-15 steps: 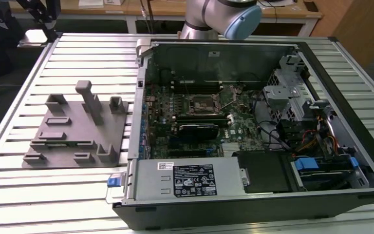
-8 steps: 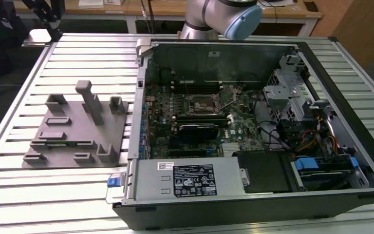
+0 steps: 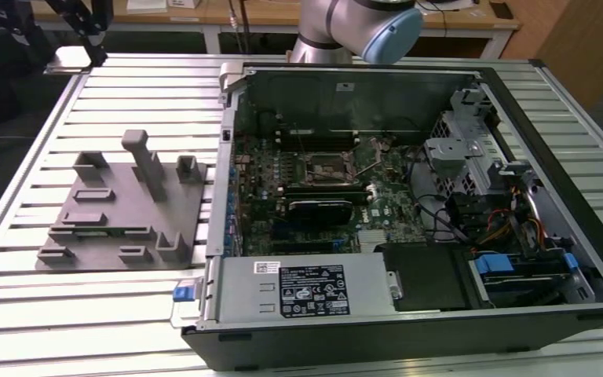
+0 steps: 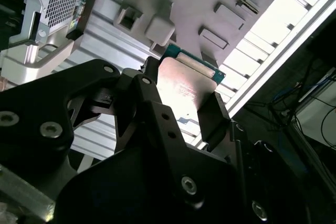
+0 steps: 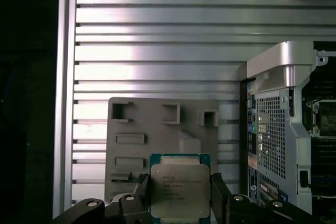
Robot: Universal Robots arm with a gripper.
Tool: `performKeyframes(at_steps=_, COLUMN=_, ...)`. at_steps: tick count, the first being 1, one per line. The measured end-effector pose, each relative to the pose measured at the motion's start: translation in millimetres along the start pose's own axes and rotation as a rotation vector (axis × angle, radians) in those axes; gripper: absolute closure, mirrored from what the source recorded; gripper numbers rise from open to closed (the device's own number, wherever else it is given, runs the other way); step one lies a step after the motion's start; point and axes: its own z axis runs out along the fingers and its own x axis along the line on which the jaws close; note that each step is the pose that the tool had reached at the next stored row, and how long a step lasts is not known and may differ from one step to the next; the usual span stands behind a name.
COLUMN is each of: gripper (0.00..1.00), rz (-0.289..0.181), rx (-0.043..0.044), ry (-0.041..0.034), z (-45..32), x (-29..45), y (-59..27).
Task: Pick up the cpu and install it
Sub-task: 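Pick up the cpu and move it towards the insertion slot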
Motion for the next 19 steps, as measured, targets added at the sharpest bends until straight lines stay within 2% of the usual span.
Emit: performKeyframes(at_steps=19, gripper=0.46, rz=0.000, rx=0.0000, ry=0.0001, z=0.3, x=-18.1, y=4.2)
